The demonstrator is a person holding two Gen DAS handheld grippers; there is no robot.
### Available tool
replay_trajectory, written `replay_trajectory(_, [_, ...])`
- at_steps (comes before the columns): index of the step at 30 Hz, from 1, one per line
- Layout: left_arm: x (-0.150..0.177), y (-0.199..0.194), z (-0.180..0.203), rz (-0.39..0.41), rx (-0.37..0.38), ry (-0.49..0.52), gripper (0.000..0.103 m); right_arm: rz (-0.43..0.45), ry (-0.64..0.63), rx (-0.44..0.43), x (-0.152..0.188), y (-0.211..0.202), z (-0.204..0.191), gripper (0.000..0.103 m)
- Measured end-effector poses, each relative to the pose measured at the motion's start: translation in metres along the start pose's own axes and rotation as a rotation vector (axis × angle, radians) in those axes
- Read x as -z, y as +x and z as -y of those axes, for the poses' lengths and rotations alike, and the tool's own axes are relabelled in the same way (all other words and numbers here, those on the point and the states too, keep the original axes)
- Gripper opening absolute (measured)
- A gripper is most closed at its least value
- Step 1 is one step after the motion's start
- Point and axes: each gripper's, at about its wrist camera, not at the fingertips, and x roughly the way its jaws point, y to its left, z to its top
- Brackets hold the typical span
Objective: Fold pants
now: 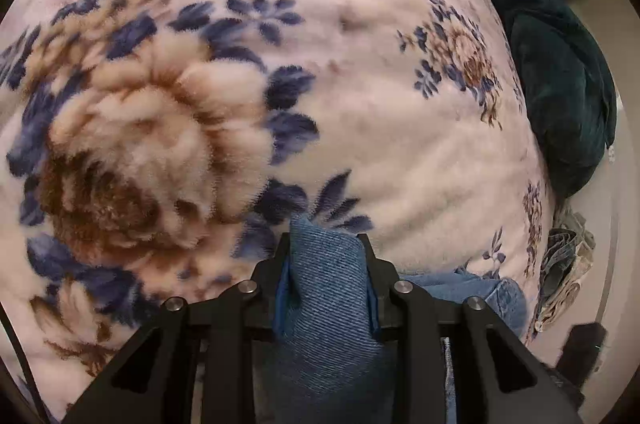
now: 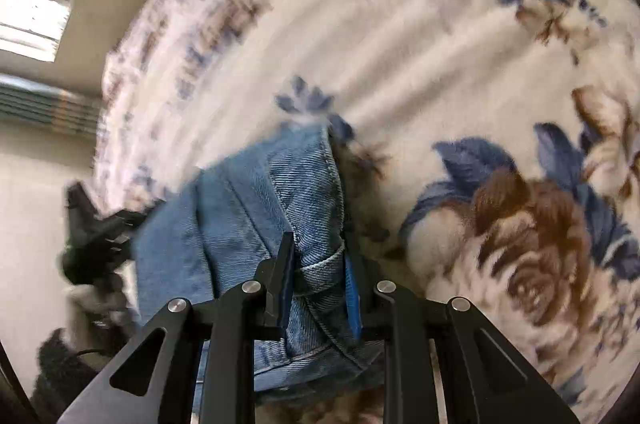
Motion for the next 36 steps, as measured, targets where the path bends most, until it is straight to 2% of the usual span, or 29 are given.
replay_trajectory(2, [0.001, -0.004, 0.000, -0.006, 0.003, -0.015, 0.033, -0.119, 0.019, 0.019, 0.001, 0.024, 0.010, 0.028])
replay_trajectory(3, [0.000, -0.008, 0.002, -0.006, 0.003, -0.026, 0.036, -0.136, 0.043, 0.021, 0.002, 0.027, 0.014, 0.039])
replay_trajectory(4, [0.000, -0.012, 0.003, -0.010, 0.007, -0.038, 0.045, -0.140, 0.060, 0.024, 0.002, 0.025, 0.017, 0.052])
replay_trajectory(5, [0.001, -0.016, 0.004, -0.010, -0.005, -0.043, 0.054, -0.145, 0.085, 0.026, 0.002, 0.018, 0.022, 0.058])
replay_trajectory(6, [0.003, -0.027, 0.008, -0.002, -0.022, -0.045, 0.059, -0.141, 0.105, 0.008, 0.004, 0.011, 0.024, 0.069])
replay_trajectory(7, [0.006, -0.033, 0.010, 0.007, -0.016, -0.039, 0.065, -0.129, 0.130, -0.018, 0.007, 0.001, 0.028, 0.075])
replay_trajectory(10, [0.028, -0.064, 0.019, 0.057, 0.001, -0.011, 0.065, -0.114, 0.259, -0.102, 0.023, -0.023, 0.048, 0.075])
replay_trajectory(13, [0.060, -0.081, 0.025, 0.067, 0.000, 0.008, 0.065, -0.180, 0.364, -0.115, 0.038, -0.010, 0.065, 0.075])
replay_trajectory(15, [0.081, -0.082, 0.026, 0.047, -0.012, 0.006, 0.065, -0.209, 0.436, -0.150, 0.047, 0.007, 0.078, 0.074])
replay_trajectory(17, [0.100, -0.078, 0.025, 0.017, -0.014, 0.002, 0.065, -0.176, 0.478, -0.201, 0.054, 0.013, 0.083, 0.039])
replay_trajectory(19, [0.115, -0.070, 0.026, -0.004, -0.040, 0.006, 0.065, -0.101, 0.432, -0.163, 0.055, -0.001, 0.071, 0.030])
replay_trajectory(21, [0.126, -0.062, 0.024, -0.023, -0.052, 0.005, 0.065, -0.022, 0.348, -0.130, 0.060, -0.030, 0.058, 0.026])
replay_trajectory(24, [0.134, -0.054, 0.022, -0.031, -0.041, 0.002, 0.065, 0.009, 0.316, -0.098, 0.075, -0.054, 0.050, 0.026])
replay_trajectory(26, [0.134, -0.054, 0.023, -0.029, -0.046, 0.016, 0.067, -0.023, 0.325, -0.076, 0.082, -0.044, 0.054, 0.025])
replay_trajectory(28, [0.134, -0.054, 0.023, -0.036, -0.045, 0.025, 0.068, -0.055, 0.385, -0.080, 0.085, -0.033, 0.071, 0.026])
replay_trajectory(32, [0.135, -0.053, 0.026, -0.041, -0.061, 0.059, 0.071, -0.066, 0.406, -0.071, 0.086, -0.014, 0.071, 0.028])
replay_trajectory(33, [0.134, -0.054, 0.026, -0.043, -0.068, 0.056, 0.071, -0.078, 0.410, -0.075, 0.088, -0.011, 0.074, 0.031])
replay_trajectory(36, [0.140, -0.067, 0.025, -0.031, -0.061, 0.008, 0.071, -0.087, 0.449, -0.121, 0.093, -0.017, 0.079, 0.052])
